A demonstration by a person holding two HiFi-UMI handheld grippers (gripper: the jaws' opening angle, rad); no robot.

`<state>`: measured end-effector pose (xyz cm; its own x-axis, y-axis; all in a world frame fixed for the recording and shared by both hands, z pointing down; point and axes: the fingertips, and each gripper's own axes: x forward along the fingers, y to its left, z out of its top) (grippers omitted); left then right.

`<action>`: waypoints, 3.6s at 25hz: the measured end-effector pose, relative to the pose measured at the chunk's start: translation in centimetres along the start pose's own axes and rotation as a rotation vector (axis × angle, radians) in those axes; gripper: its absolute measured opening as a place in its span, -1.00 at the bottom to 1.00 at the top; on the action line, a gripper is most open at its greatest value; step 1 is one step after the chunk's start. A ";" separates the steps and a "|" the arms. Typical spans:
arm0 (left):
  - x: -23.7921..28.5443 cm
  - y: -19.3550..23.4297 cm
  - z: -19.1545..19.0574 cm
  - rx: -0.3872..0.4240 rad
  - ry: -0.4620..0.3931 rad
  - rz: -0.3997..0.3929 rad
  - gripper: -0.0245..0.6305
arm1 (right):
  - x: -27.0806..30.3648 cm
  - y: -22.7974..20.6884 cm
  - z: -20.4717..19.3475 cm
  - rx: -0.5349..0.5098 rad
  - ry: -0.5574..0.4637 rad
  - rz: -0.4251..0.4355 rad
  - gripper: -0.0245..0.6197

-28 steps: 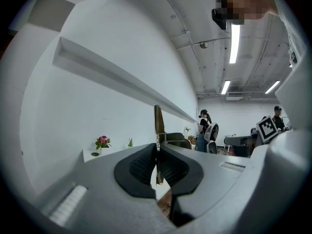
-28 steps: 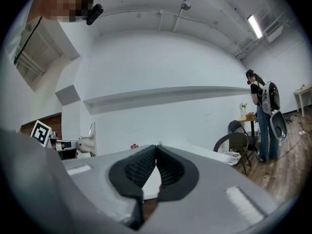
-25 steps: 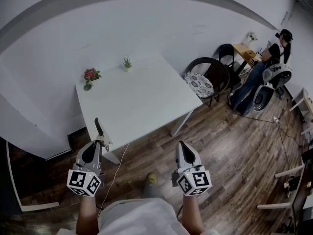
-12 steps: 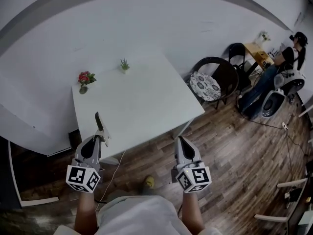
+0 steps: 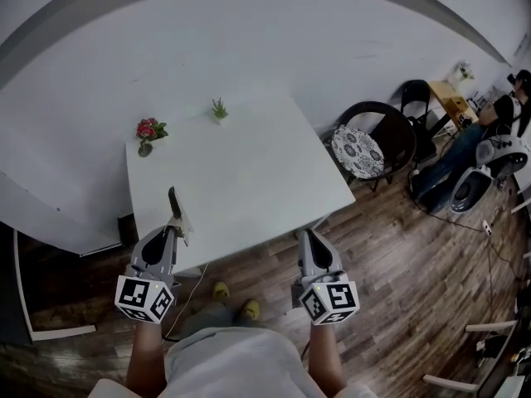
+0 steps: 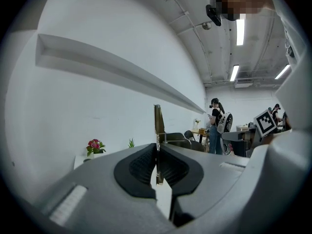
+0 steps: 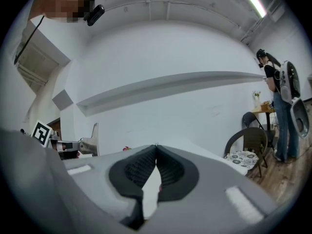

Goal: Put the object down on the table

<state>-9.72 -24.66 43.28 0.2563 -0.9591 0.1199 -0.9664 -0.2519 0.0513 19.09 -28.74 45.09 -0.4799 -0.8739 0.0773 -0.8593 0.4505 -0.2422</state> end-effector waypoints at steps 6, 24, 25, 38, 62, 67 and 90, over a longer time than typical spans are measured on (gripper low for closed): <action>2.7 2.6 0.0 -0.024 -0.004 0.001 -0.90 | 3.4 0.2 0.5 -0.018 0.013 0.001 -0.91; 9.3 7.6 -1.4 -0.048 0.008 -0.080 -0.90 | 9.0 1.2 0.5 -0.048 -0.001 -0.055 -0.91; 9.3 7.7 -1.5 -0.047 0.009 -0.085 -0.90 | 9.0 1.2 0.5 -0.048 -0.002 -0.059 -0.91; 11.1 8.3 -4.7 0.152 0.112 -0.107 -0.89 | 9.9 2.0 -0.2 -0.057 0.008 -0.063 -0.91; 18.7 10.1 -10.1 0.719 0.379 -0.180 -0.89 | 13.6 0.7 -1.5 -0.025 0.054 -0.049 -0.91; 20.4 10.8 -12.5 0.834 0.462 -0.181 -0.89 | 14.3 0.5 -1.7 -0.025 0.067 -0.046 -0.91; 22.6 10.1 -22.3 1.039 0.701 -0.314 -0.89 | 15.7 -0.2 -2.4 -0.037 0.116 -0.034 -0.91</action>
<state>-13.25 -46.04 68.58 0.1235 -0.6484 0.7512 -0.3437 -0.7381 -0.5806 11.33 -42.09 48.73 -0.4653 -0.8630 0.1967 -0.8806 0.4288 -0.2019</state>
